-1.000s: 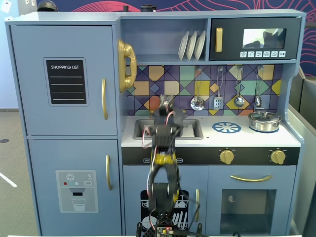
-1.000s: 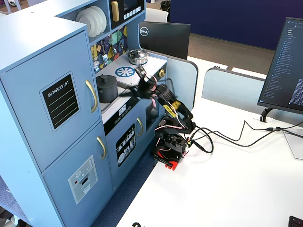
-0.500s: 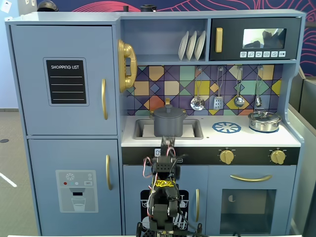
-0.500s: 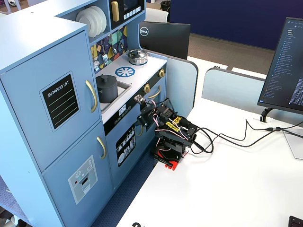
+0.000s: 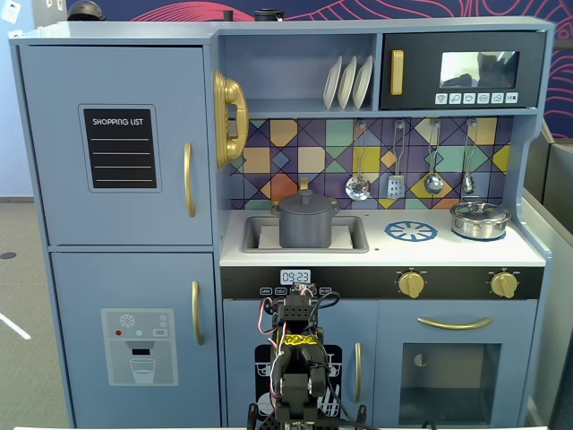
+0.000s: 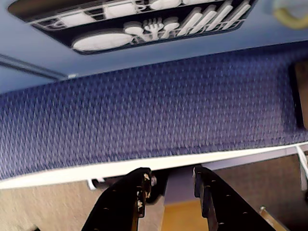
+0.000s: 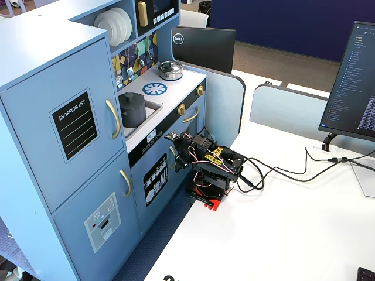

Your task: Pick up the lid from the counter and put it on the gray recipient

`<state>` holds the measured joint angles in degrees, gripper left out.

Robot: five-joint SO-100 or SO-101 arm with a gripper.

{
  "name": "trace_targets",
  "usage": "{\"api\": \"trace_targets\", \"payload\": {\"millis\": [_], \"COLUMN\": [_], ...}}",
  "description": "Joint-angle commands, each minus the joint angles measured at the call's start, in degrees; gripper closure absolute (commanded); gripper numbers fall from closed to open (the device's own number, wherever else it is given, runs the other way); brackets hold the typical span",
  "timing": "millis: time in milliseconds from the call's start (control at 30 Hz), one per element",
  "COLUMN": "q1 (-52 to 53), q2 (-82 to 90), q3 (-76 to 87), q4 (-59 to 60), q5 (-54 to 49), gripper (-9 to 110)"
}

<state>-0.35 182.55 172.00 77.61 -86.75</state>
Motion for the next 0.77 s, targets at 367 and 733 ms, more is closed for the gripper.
{"api": "trace_targets", "payload": {"millis": [367,733], "q1": [1.14,1.14], "q2": [-0.44,-0.44], "q3": [0.0,0.0], "q4": [10.11,10.11], "q5": [-1.14,-1.14], "gripper": [98,97]}}
